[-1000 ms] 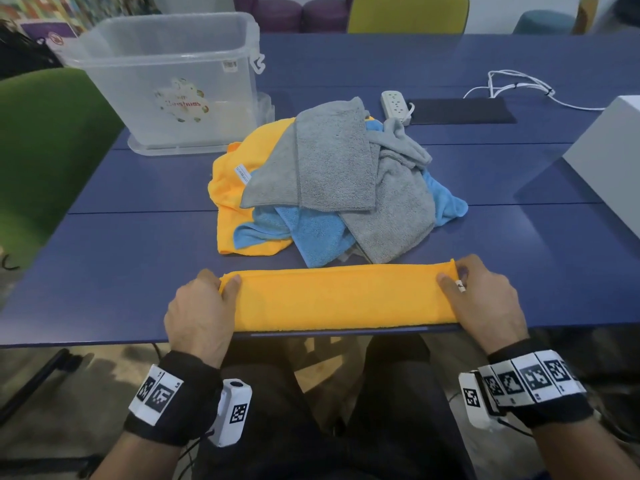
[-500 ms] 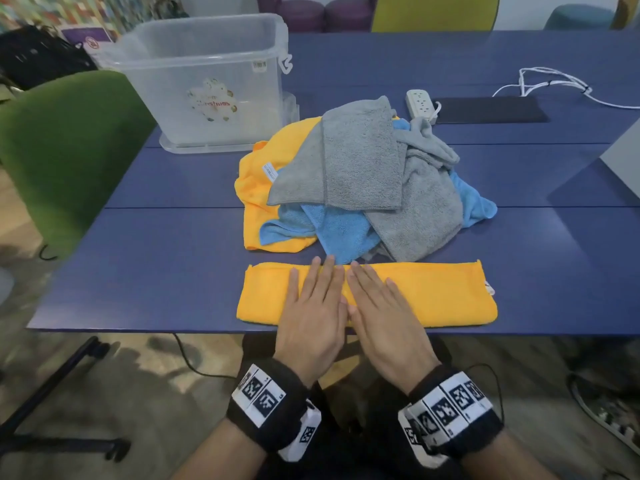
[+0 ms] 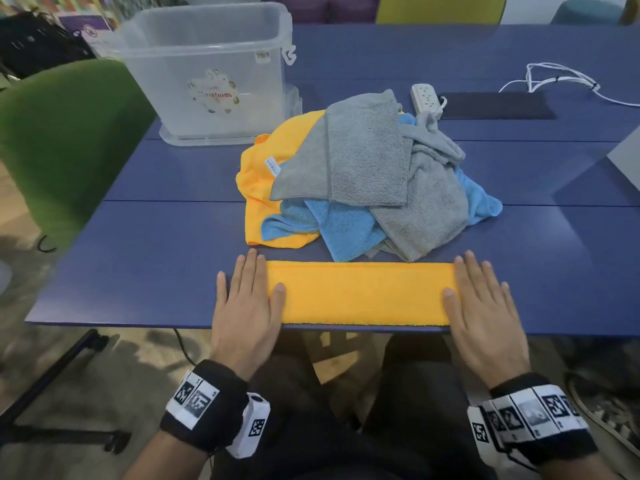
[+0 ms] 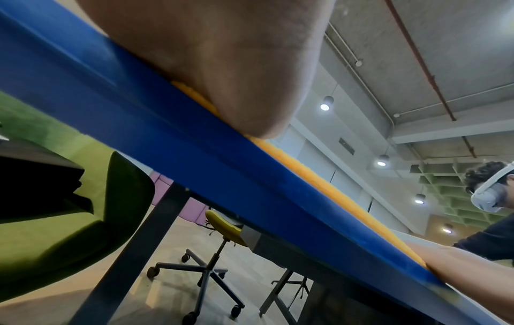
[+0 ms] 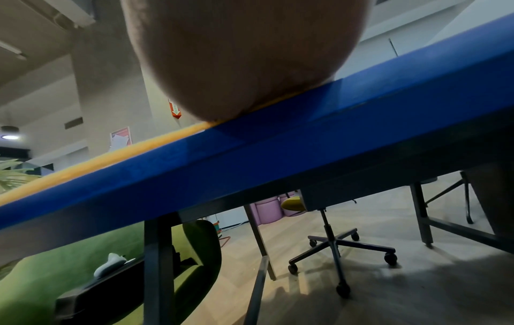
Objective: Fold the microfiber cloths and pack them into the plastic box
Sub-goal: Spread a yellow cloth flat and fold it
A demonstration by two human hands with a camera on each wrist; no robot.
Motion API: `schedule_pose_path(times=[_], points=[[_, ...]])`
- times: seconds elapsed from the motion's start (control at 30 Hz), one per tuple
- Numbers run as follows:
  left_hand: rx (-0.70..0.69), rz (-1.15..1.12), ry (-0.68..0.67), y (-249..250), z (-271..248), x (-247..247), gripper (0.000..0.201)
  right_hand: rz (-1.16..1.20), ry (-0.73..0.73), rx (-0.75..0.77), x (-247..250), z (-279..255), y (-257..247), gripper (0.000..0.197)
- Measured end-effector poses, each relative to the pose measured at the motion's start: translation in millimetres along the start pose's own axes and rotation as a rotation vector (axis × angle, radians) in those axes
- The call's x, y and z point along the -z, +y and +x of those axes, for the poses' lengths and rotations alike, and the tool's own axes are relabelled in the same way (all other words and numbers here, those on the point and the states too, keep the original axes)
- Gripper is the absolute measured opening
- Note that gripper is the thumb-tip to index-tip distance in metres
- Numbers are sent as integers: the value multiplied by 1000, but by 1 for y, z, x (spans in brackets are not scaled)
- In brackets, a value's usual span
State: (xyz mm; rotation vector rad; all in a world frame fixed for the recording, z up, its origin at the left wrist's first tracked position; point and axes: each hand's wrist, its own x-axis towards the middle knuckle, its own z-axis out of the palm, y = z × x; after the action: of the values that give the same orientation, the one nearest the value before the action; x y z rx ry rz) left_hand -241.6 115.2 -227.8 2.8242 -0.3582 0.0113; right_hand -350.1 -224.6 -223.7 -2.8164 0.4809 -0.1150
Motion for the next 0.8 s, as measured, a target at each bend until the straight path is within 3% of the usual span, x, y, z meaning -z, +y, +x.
schedule_pose_path(times=[0.17,0.27,0.37,0.43,0.6,0.8], points=[[-4,-40,16,1,1,1,73,-101,52,-37,3,1,-15,68],[14,-196,45,0,-2,6,74,-47,101,57,12,-4,-56,64],[229,-300,180,7,-10,21,74,48,0,310,7,-11,-104,62],[356,-222,209,13,-15,31,70,-10,-12,371,-9,-11,-118,62],[466,-155,30,15,-13,39,72,-54,-41,295,-32,-7,-111,62],[471,-197,-52,16,-3,49,60,-51,-22,286,-30,-8,-118,62]])
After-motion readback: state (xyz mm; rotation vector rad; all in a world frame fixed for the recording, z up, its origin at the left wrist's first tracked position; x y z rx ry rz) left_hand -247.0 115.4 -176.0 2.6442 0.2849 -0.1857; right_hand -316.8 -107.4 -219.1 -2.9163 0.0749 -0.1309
